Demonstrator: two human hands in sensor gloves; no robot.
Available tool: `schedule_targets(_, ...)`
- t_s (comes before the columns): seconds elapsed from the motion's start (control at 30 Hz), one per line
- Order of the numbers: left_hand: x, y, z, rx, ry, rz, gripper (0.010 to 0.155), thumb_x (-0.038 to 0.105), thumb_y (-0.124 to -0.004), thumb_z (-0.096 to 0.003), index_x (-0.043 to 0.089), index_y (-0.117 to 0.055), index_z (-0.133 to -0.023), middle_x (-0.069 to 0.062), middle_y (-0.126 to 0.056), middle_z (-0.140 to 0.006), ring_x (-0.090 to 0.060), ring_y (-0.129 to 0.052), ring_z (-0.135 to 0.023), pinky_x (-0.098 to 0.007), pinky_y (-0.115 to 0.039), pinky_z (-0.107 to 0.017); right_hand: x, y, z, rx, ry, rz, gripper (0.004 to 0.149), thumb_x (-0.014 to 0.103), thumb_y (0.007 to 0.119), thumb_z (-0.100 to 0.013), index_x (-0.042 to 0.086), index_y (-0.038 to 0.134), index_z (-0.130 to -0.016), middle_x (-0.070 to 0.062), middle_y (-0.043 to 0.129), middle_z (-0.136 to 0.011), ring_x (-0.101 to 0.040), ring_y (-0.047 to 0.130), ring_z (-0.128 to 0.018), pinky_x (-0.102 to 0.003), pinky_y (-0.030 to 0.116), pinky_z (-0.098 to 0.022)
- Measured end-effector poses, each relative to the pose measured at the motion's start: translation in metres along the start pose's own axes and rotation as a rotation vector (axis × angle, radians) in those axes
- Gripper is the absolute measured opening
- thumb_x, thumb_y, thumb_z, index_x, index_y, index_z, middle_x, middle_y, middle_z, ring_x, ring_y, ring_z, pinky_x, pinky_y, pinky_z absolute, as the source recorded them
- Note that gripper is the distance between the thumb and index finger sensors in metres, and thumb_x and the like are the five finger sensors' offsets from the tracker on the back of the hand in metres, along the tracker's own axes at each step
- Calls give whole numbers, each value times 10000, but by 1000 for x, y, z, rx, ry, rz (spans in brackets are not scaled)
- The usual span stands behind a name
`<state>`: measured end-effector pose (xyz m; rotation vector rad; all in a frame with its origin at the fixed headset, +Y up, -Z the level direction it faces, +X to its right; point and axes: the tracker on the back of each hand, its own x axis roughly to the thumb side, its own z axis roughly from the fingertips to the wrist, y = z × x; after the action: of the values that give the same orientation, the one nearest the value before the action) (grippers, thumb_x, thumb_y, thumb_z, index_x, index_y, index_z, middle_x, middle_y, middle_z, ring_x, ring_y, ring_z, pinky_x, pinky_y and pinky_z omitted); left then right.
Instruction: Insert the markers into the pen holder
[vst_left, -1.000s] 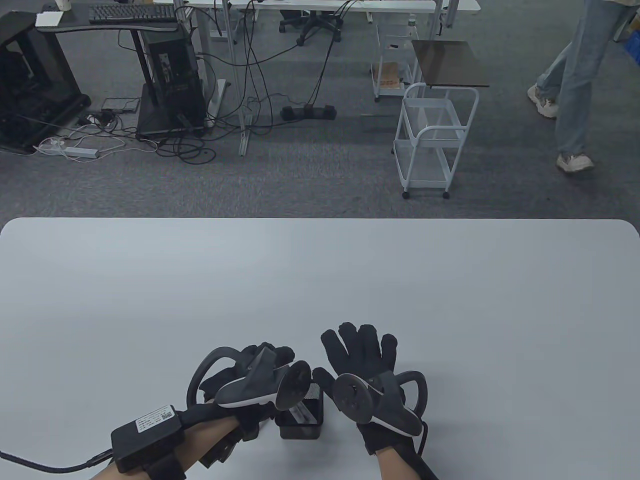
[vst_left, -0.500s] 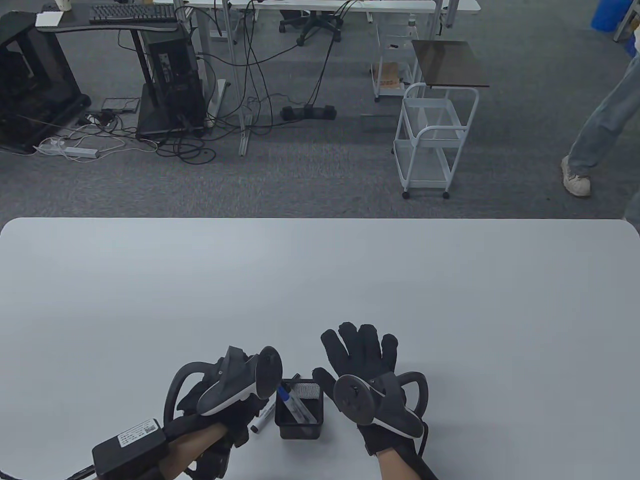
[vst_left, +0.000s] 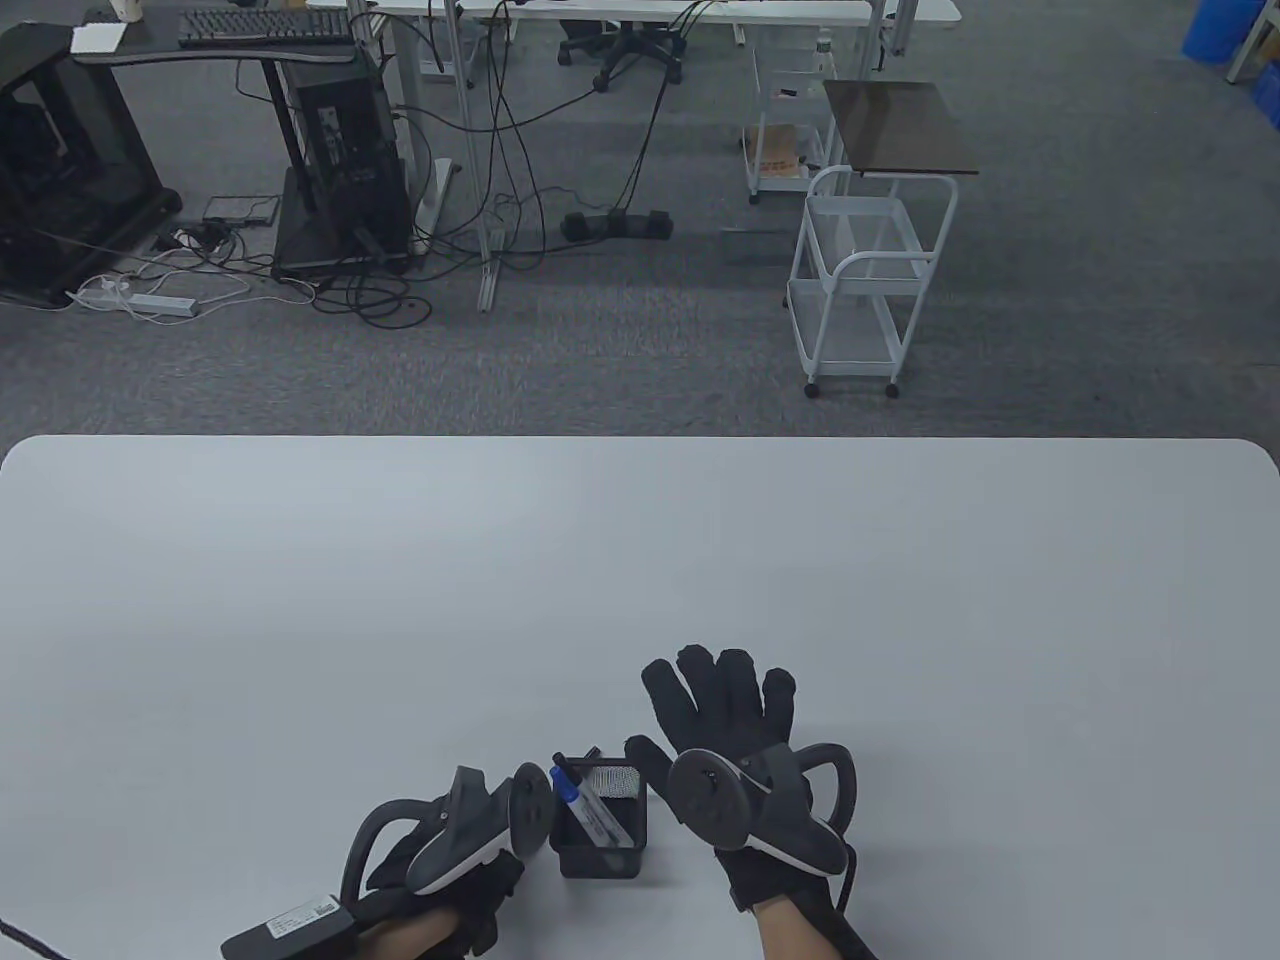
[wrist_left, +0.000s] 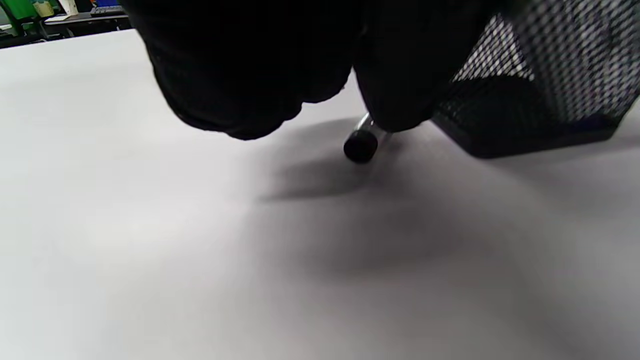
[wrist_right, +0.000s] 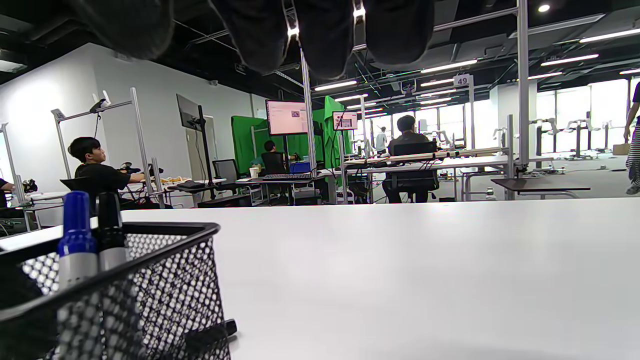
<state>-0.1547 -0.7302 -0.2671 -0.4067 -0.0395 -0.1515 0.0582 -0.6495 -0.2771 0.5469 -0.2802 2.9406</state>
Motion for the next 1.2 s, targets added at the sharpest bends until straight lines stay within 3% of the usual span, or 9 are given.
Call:
schedule_targets(0.53,7,-10,-12,0,56,33,629,544,-823,-522,199,-724,-1038,-126,-837,-977,-293,-991,-783,-346,-909,-611,0,2,-1,11,0,-4,692,583,583,-634,191,514,-1200,-222,498,-1262,-567,506,-1121,-728,330,-723)
schedule_targets(1.2,11,-10,-19,44,65,45,487,488,-845,-524,219,-804,-929,-66,-935,-830,-212,-1064,-634,-289,-953,-503,0,2,-2,17,-8,-21,692,583,582,-635,191,509,-1200,-222,496,-1262,-568,503,-1121,-728,331,-723)
